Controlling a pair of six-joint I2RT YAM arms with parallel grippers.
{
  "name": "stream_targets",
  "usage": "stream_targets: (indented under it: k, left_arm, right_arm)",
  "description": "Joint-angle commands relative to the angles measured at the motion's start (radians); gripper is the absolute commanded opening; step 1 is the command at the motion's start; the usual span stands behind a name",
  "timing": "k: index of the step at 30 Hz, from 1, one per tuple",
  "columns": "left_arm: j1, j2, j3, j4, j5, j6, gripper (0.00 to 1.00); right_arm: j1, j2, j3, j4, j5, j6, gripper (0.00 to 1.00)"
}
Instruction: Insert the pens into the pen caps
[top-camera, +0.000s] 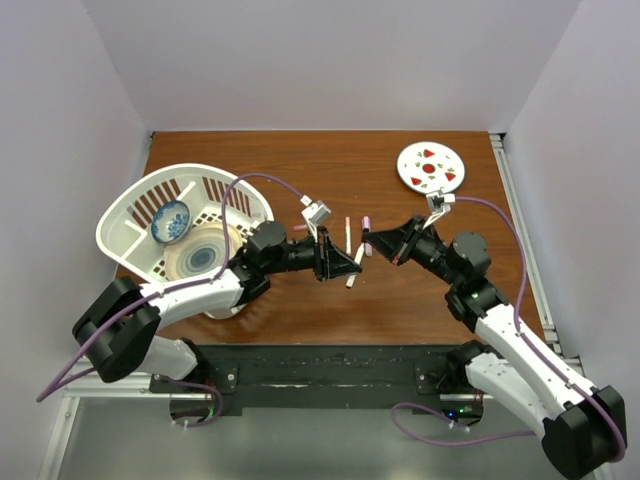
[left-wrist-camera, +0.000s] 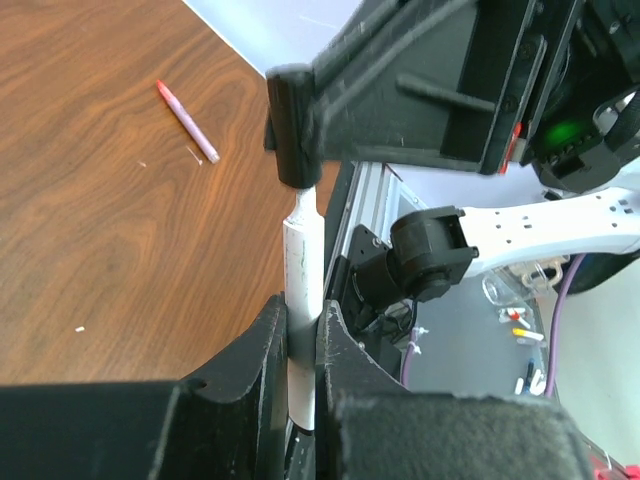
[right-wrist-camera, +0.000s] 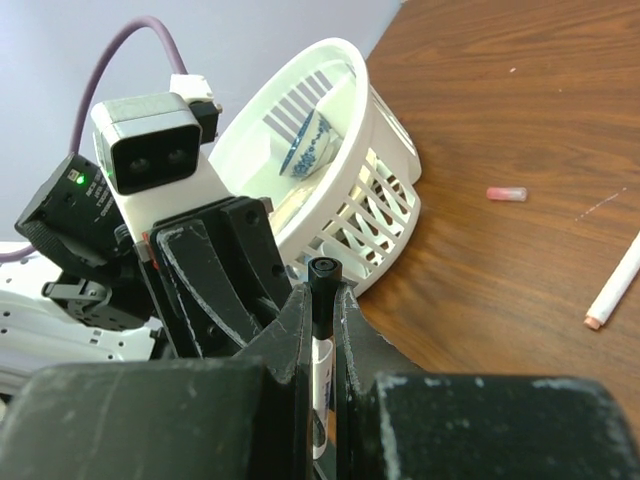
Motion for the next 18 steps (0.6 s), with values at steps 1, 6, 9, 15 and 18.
stream_targets:
  k: [1, 6, 9, 15, 18]
  left_arm:
    - [0.0, -0.01, 0.055, 0.083, -0.024, 0.026, 0.0]
    - [0.012, -0.004, 0.058, 0.123, -0.041, -0.007, 0.0]
    - [0.022, -0.006, 0.058, 0.145, -0.038, -0.017, 0.0]
    - [0.028, -0.033, 0.051, 0.161, -0.01, -0.004, 0.0]
    - [0.026, -0.062, 0.029, 0.149, 0.008, 0.007, 0.0]
  right_arm:
    - [0.017, 0.007, -0.045, 0.096, -0.05, 0.047, 0.0]
    - [0.033, -0.025, -0.164, 0.265, -0.071, 0.092, 0.0]
    - [0.034, -0.054, -0.209, 0.311, -0.087, 0.109, 0.0]
    - [0.036, -0.105, -0.192, 0.19, -0.101, 0.092, 0.25]
    - [0.034, -0.148, -0.141, 0.093, -0.055, 0.095, 0.56]
